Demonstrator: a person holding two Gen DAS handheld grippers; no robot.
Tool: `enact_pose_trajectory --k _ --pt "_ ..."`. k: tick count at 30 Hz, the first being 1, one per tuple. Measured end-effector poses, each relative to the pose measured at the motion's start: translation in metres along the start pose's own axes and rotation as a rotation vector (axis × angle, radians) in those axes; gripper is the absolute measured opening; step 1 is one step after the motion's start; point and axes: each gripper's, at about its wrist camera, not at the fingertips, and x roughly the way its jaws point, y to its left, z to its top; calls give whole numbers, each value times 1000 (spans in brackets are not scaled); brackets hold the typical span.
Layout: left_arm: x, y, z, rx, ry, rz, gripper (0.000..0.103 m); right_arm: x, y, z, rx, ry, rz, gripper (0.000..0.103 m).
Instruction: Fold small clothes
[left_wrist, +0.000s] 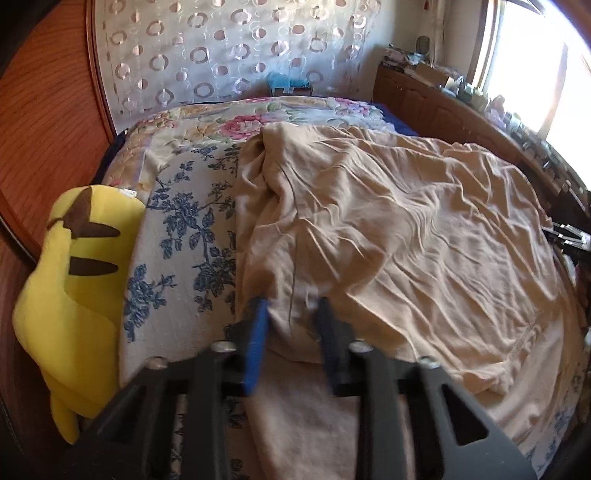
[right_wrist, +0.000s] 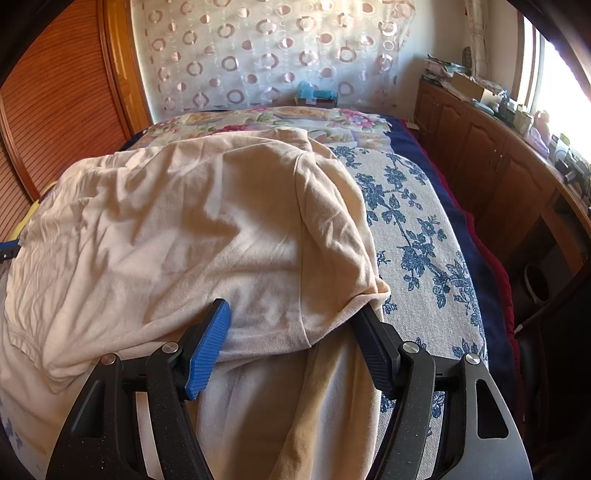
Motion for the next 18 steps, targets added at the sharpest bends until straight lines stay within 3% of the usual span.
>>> enact_pose_trajectory --k 1,3,5,7,9,11,18 --pt "-2 -2 0 10 -7 -2 4 0 0 0 -2 -1 -2 69" --pt "-7 -7 -1 40 -20 1 2 -1 2 0 -16 -6 -13 67" --pt "-14 -12 -2 57 -45 26 2 -2 2 -1 -23 -9 -7 57" --pt "-25 -13 -2 54 -82 25 1 -4 1 -1 -23 -18 -3 29" --pt "-33 -15 1 55 -96 -4 1 -4 -1 1 -33 -15 10 11" --pt "-39 -18 4 61 -115 -4 1 -5 1 2 -38 -15 14 8" --pt "-72 -23 7 48 -203 -32 1 -38 3 8 -56 -138 36 5"
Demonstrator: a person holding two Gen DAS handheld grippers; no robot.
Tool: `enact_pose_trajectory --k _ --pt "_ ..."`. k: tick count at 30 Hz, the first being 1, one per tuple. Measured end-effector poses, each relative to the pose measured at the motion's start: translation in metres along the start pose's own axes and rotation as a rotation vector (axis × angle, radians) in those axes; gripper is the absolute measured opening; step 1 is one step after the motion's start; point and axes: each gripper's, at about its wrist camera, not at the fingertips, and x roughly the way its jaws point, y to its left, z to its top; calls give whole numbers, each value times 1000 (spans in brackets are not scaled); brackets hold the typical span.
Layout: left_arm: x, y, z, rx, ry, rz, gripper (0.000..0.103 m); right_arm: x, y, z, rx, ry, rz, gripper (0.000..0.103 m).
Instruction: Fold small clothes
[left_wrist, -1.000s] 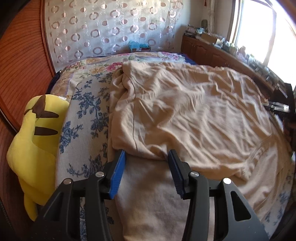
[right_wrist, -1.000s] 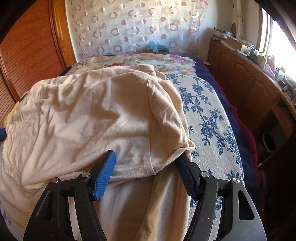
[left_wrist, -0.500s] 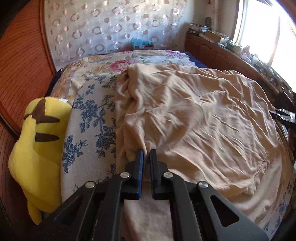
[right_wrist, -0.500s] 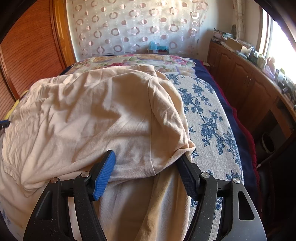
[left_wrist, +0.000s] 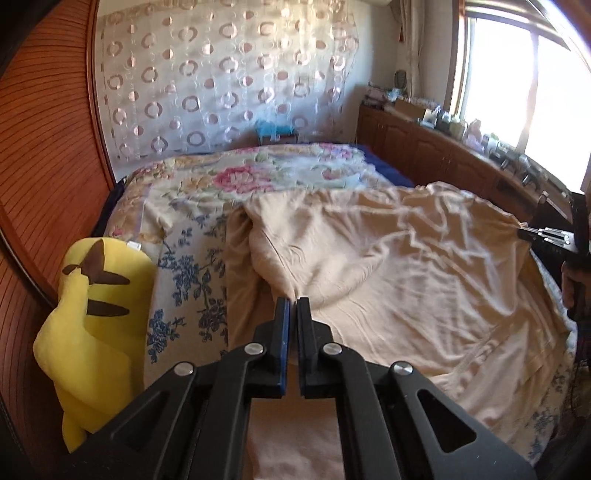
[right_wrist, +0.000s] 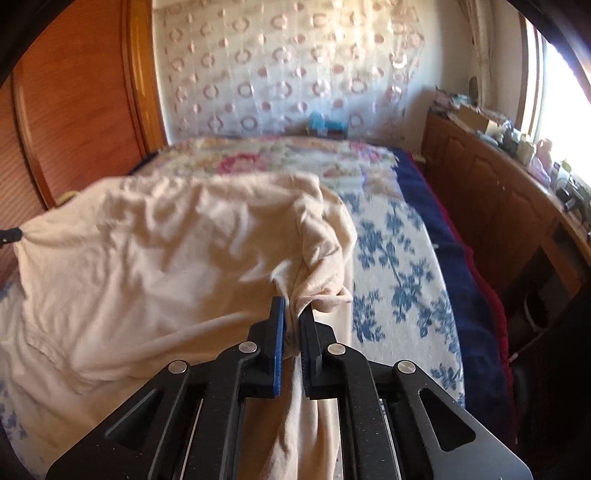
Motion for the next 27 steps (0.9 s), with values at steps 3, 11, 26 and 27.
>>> enact_pose_trajectory --k 3,11,26,27 --pt "-16 -3 2 -5 -49 -5 1 -17 4 4 -9 -33 20 5" --pt "-28 -9 6 19 -81 -5 1 -26 1 17 16 -41 -1 5" --pt "-80 -2 -1 -18 -182 -30 1 -103 7 17 11 -141 104 3" --pt "-84 1 -4 -25 -183 -32 1 -117 6 14 8 -153 106 3"
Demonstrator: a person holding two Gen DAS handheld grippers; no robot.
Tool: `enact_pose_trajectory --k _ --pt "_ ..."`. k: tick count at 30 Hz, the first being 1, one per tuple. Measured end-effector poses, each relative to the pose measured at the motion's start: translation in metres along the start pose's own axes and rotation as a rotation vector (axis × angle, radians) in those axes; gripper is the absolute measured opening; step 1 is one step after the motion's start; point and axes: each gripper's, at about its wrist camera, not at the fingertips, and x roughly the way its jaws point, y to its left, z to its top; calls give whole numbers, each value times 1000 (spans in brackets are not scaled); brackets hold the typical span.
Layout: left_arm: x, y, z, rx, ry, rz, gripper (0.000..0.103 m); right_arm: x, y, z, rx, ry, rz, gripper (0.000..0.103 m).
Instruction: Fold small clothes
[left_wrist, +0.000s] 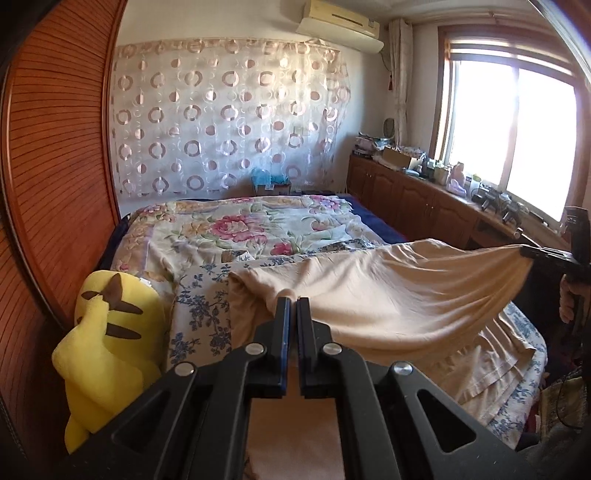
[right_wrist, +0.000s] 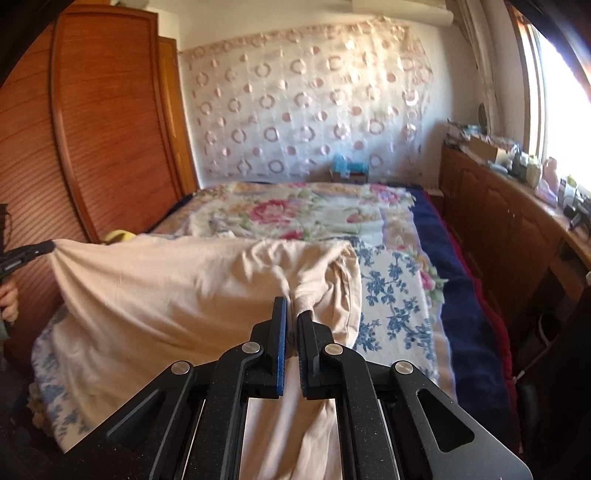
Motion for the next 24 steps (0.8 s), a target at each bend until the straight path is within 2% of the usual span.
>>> enact_pose_trajectory --k 5,7,11,14,17,18,19,20,22,24 --pt "-14 11 -22 -26 28 21 1 -48 -3 -12 4 -13 -2 3" --pt "-11 16 -37 -40 49 32 1 -55 -6 -24 21 11 -9 3" --pt "6 20 -70 -64 135 41 1 -43 -13 -58 29 97 -38 3" --pt "16 18 -89 -55 190 48 6 -18 -18 -85 63 184 -43 5" --pt "19 15 -99 -42 218 76 14 -3 -20 -97 59 230 -97 23" --pt "18 15 -100 -39 218 75 17 -1 -21 -97 64 231 -106 34" --pt "16 15 -101 -41 217 75 24 -2 -23 -98 65 226 -104 41" --pt "15 15 -101 -49 220 85 28 -3 -23 -96 60 216 -103 44" --pt "17 16 -104 -60 236 104 30 -7 -19 -92 35 196 -121 55" --pt "21 17 -107 -62 250 96 31 -9 -14 -88 15 179 -128 59"
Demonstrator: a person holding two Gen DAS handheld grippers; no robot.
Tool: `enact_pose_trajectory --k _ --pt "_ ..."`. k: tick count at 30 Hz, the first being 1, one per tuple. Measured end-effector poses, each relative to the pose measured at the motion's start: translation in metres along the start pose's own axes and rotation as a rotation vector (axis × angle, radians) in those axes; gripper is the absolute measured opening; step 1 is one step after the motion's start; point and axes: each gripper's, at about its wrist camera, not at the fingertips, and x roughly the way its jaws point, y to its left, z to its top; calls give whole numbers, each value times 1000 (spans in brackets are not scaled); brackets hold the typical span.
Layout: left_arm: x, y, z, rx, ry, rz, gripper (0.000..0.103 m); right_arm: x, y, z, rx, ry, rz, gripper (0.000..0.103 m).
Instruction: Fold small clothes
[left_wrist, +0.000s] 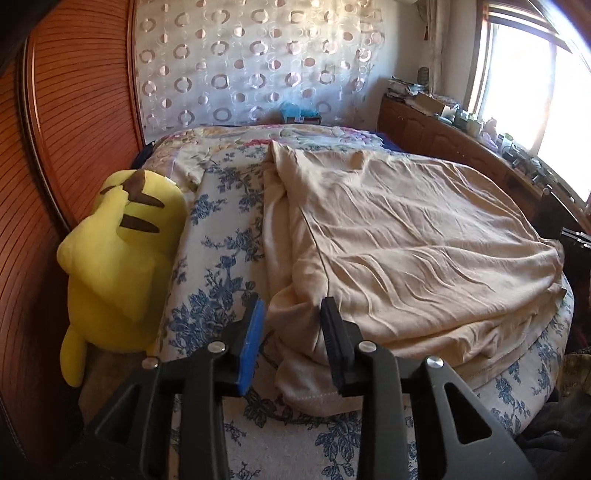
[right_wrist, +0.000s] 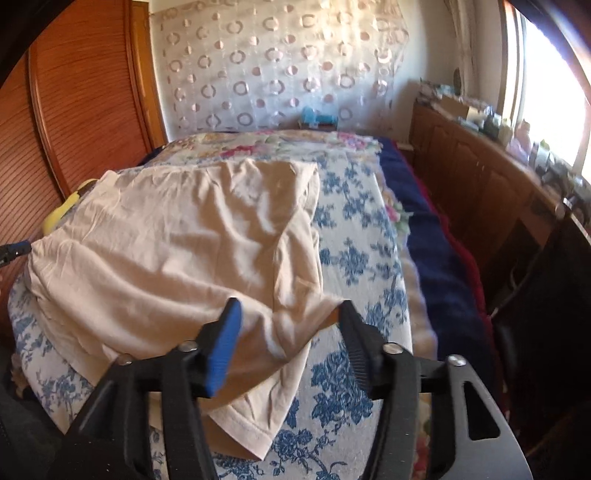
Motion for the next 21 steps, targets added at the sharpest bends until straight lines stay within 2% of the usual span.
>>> enact_pose_trajectory --k 7,10,21 --pt "19 0 -12 -14 68 -10 35 10 31 6 -54 -20 63 72" --pt "20 -2 -14 -7 69 -3 37 21 47 6 -74 -13 81 76" --pt "19 -5 -15 3 52 17 38 61 82 0 -101 41 150 77"
